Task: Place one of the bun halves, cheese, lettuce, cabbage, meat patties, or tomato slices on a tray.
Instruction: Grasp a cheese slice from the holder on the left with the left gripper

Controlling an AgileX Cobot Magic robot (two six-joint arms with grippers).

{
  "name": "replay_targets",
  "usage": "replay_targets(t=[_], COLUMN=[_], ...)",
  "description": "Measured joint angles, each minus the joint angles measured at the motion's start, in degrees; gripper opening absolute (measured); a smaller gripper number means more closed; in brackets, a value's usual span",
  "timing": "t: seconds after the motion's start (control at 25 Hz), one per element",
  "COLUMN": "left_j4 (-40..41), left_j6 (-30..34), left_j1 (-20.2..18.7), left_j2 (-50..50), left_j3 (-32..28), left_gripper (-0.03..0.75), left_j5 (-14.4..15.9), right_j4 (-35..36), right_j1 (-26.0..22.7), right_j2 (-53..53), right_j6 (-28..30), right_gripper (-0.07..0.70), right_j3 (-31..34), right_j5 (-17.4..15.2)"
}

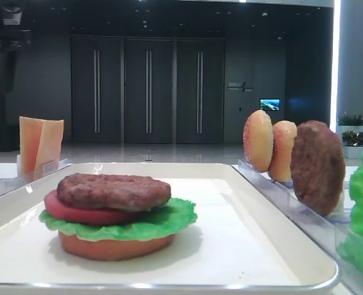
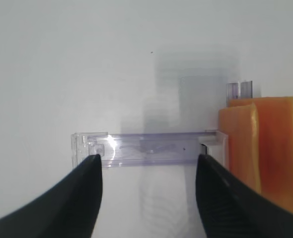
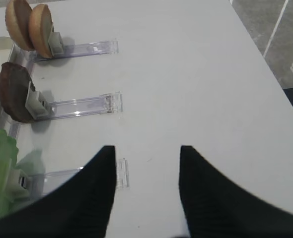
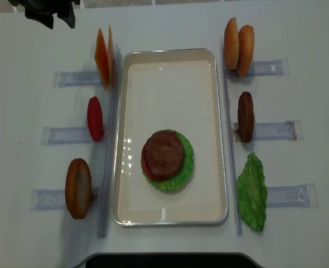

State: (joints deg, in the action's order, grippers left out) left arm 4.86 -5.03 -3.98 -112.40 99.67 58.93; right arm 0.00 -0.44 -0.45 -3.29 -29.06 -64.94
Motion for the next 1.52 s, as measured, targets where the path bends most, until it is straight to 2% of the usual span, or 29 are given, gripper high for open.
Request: replay_targets(t=[0.32,0.44,0.68,0.84,0.96,1.2,1.52], left_j4=[-0.69,0.88,2.25,2.51,3.34,7.62,7.92], left_j6=[-1.28,-2.83,-6.61,-8.7,-9.3,-10.95,-11.76], left_j1=[-1.23,-4.51,-13.74,-17.46,-17.66,-17.5,-17.5], left_j2=[-1.04,-1.04,-1.1,-1.94,-2.79,-3.06,-3.92], left_j3=[0.28,0.9,1.82,2.0,2.0,2.0,2.0], left_gripper=[0.454,0.454,0.454,0.454,0.454,0.454,0.454], left_j5=[-0.18,-0.38,-1.6,-2.53,-2.22,1.67,1.93], right_j4=[0.0,0.0,0.0,0.0,0.0,0.0,0.0], right_j1=[0.0,0.0,0.0,0.0,0.0,0.0,0.0], right_j2=[0.0,0.0,0.0,0.0,0.0,0.0,0.0], right_j6=[0.0,0.0,0.0,0.0,0.0,0.0,0.0], right_gripper=[0.293,0.293,0.293,0.292,0.291,0.291,0.291], right_j3=[0.0,0.0,0.0,0.0,0.0,0.0,0.0], right_j5=[0.0,0.0,0.0,0.0,0.0,0.0,0.0])
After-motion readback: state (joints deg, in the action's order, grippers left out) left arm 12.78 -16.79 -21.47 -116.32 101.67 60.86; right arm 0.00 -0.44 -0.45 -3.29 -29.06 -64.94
